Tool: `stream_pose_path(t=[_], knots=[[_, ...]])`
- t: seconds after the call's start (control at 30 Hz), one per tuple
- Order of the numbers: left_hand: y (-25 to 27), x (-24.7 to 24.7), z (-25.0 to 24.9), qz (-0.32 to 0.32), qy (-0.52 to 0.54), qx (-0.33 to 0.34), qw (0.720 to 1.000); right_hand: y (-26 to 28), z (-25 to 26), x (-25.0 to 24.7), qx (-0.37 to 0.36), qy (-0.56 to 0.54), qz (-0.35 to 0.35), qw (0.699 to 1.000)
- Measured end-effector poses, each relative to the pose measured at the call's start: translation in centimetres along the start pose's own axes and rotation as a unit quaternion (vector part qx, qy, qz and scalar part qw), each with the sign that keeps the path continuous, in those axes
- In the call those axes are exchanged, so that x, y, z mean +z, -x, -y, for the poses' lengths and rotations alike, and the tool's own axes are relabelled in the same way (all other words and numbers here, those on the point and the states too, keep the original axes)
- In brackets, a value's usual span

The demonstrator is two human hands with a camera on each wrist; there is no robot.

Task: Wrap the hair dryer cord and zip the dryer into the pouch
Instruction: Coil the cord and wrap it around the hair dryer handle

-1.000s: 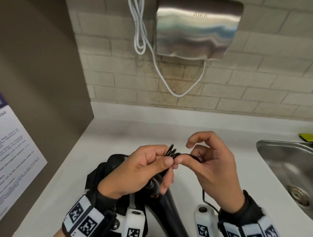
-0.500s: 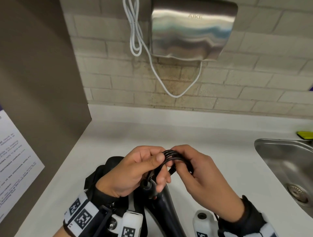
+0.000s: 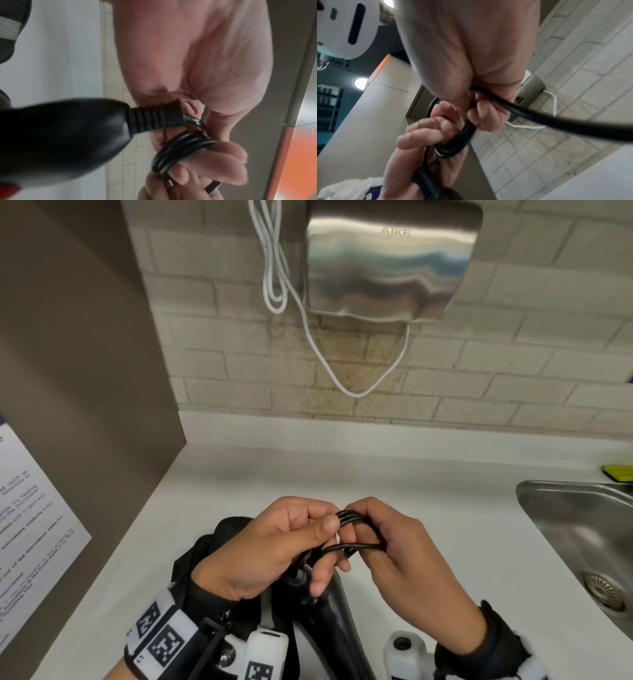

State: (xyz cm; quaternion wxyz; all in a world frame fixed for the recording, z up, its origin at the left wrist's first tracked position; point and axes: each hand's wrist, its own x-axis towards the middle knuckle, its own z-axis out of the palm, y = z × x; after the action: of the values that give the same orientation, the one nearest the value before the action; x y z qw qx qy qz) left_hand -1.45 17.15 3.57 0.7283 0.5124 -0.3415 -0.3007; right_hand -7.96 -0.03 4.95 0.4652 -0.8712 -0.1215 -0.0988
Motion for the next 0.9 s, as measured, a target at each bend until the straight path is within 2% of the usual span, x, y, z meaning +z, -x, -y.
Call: stream_pose_path(t=[0.1, 0.2, 0.37, 0.47, 0.57, 0.77, 0.9], knots=[[0.3, -0.6, 0.3, -0.016, -0.040, 0.002, 0.999, 0.1, -0.1, -0.4, 0.041, -0.082, 0.019, 0.996], [0.8, -1.0, 0.5, -0.037, -0.107, 0.013, 0.993, 0.3, -0.3, 0.0, 0.104, -0.189, 0.013, 0.976], [1.9, -0.7, 2.3, -0.083, -0.188, 0.037, 0.978, 0.2, -0.9, 1.0, 0.151, -0.270, -0.028, 0.951], [2.7, -0.1, 3.6, -0.118, -0.172, 0.042, 0.977, 0.2, -0.7, 1.5, 0.168, -0.312, -0.038, 0.934], [3.1, 0.7, 4.3, -0.149, -0.114, 0.058, 0.981, 0.1, -0.4, 2.1, 0.178, -0.340, -0.035, 0.923], [2.7, 1.6, 4.9, -0.178, -0.109, 0.074, 0.975, 0.3, -0.3, 2.7, 0.186, -0.377, -0.040, 0.907], [2.6, 2.1, 4.6, -0.169, -0.089, 0.091, 0.977, 0.3, -0.7, 3.2, 0.198, -0.389, -0.039, 0.899]])
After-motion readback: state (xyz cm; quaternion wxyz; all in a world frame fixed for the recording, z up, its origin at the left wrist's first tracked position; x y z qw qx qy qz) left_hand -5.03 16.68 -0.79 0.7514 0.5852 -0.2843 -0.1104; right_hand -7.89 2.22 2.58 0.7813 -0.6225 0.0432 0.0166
